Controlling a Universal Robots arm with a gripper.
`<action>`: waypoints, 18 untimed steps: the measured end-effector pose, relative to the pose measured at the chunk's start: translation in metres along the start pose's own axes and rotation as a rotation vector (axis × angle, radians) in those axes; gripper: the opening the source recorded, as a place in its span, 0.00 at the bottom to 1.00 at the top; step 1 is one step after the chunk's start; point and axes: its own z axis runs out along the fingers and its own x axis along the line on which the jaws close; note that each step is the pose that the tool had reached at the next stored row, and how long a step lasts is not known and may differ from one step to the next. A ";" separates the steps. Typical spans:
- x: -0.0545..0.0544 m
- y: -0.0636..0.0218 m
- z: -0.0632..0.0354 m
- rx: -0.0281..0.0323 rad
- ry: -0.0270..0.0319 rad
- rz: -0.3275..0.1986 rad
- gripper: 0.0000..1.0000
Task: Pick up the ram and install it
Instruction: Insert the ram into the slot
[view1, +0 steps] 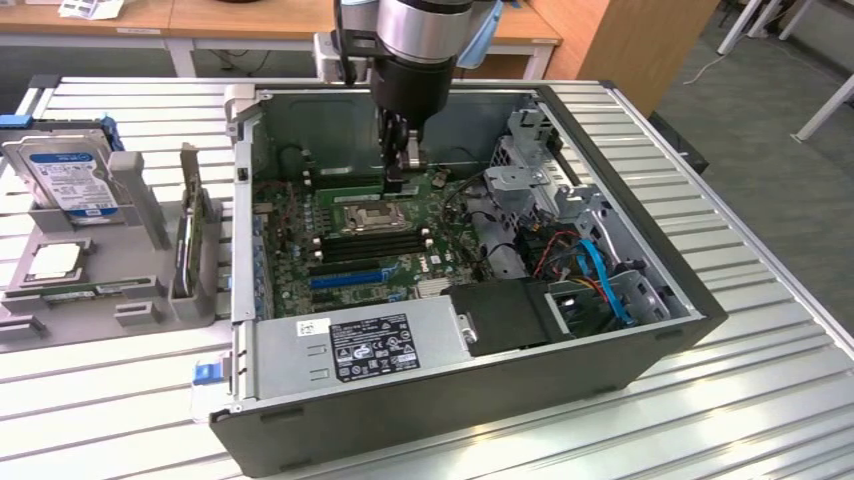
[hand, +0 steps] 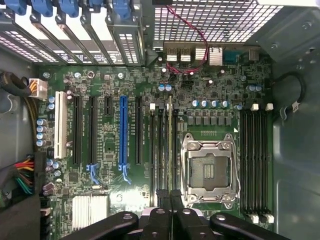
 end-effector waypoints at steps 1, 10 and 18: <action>0.000 0.0000 0.0009 0.0000 0.0000 0.000 0.12; 0.000 -0.0005 0.0106 0.0000 0.0000 0.000 0.12; 0.001 -0.0008 0.0187 0.0000 0.0000 0.000 0.12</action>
